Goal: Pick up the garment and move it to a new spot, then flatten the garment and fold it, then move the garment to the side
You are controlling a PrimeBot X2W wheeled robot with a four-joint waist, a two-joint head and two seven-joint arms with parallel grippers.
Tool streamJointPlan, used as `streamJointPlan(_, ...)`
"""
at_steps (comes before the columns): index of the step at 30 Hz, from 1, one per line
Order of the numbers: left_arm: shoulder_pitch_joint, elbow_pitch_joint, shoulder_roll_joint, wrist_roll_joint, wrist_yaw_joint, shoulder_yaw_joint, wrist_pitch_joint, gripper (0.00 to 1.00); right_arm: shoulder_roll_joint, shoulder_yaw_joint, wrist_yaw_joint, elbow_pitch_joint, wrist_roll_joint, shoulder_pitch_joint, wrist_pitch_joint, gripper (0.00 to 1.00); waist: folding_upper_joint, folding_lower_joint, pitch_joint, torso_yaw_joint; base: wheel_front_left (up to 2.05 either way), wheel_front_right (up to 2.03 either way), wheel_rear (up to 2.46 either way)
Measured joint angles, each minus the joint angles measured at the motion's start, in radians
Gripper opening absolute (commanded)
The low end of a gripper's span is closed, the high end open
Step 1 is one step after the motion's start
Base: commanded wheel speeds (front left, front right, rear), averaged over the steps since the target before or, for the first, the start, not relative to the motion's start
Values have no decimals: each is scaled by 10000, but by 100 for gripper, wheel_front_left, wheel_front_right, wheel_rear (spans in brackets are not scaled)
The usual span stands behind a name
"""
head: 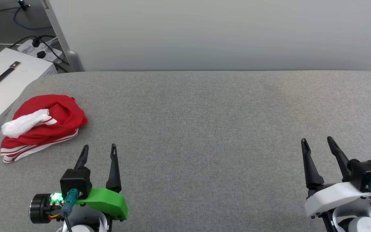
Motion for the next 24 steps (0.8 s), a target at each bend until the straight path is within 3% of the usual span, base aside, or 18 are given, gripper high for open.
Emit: streamJointPlan(24, 1, 138, 0, -211, 4, -136, -558, 100, 0, -153, 0, -84, 575, 203, -543, 100, 0, 0, 102, 6, 0, 0, 0)
